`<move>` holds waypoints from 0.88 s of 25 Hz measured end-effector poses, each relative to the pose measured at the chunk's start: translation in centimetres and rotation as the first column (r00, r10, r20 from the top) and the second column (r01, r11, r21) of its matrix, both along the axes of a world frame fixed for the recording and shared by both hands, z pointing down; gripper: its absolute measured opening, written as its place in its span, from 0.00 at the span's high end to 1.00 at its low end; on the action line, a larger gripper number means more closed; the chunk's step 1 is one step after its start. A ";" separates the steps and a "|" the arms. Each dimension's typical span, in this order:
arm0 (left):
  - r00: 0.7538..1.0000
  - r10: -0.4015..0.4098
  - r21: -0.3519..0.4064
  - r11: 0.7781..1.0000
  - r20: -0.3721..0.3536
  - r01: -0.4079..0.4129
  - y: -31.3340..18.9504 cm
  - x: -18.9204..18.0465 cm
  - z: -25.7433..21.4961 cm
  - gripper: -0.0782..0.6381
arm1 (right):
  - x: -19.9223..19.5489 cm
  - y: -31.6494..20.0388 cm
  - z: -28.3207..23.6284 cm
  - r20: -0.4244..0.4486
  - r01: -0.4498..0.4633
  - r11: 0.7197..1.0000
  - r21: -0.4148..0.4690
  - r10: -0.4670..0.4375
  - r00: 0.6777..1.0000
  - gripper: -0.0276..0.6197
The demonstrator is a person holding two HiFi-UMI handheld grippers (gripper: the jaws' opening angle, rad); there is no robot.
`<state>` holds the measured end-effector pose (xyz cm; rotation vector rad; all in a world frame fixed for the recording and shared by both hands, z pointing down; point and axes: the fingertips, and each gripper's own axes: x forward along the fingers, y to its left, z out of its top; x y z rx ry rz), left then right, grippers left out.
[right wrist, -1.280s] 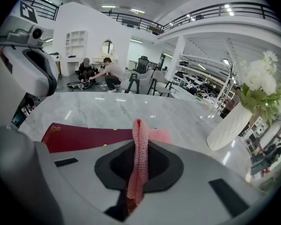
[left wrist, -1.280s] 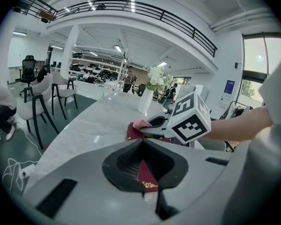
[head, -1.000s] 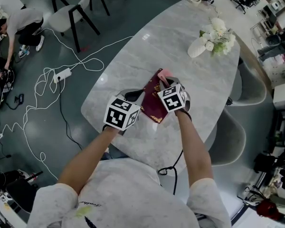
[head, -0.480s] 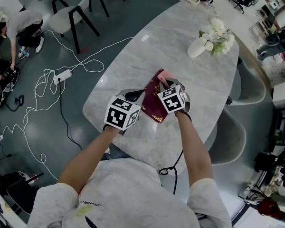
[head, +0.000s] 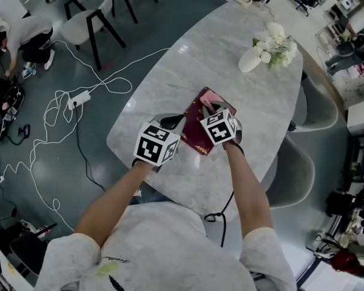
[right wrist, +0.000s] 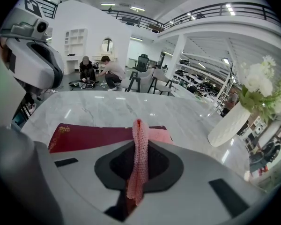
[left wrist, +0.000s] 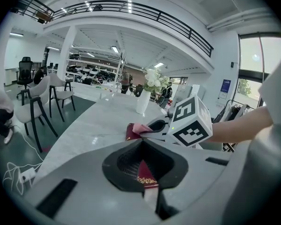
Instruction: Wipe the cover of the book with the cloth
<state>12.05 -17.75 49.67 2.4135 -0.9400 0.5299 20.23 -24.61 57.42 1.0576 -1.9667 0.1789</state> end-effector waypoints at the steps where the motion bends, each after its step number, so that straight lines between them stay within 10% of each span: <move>1: 1.000 0.001 -0.001 1.000 -0.001 -0.001 0.0 0.0 0.0 0.88 | -0.1 0.0 -0.1 -0.001 0.001 1.000 0.000 -0.001 1.000 0.93; 22: 1.000 0.011 0.005 1.000 -0.009 -0.011 1.0 -0.5 -0.3 0.88 | -0.8 1.7 0.0 -0.018 0.006 1.000 -0.007 -0.006 1.000 0.93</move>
